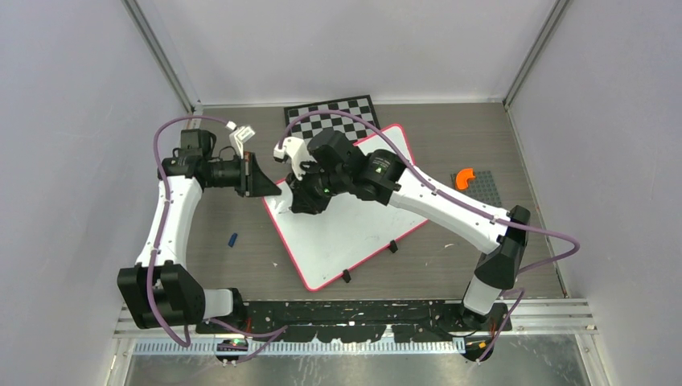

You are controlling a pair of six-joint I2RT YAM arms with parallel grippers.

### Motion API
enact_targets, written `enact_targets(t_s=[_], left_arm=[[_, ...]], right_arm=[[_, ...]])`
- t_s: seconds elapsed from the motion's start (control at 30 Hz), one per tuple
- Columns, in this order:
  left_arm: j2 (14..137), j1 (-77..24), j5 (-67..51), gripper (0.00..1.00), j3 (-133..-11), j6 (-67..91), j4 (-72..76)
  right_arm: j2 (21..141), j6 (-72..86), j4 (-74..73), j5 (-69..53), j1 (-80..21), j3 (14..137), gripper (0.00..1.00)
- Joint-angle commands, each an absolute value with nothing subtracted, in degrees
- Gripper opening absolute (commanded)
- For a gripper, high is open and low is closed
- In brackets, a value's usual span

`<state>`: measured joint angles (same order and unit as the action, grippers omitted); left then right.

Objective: Write a sentence on the whiteboard

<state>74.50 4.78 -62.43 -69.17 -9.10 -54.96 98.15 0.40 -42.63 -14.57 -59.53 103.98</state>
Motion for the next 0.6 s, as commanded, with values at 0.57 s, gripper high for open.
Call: enact_targets(t_s=[0.57], left_arm=[[77.97, 5.17, -61.88, 0.0, -69.03, -22.99, -60.28]], right_arm=[[95.68, 1.6, -37.41, -17.03, -59.87, 101.3, 0.0]])
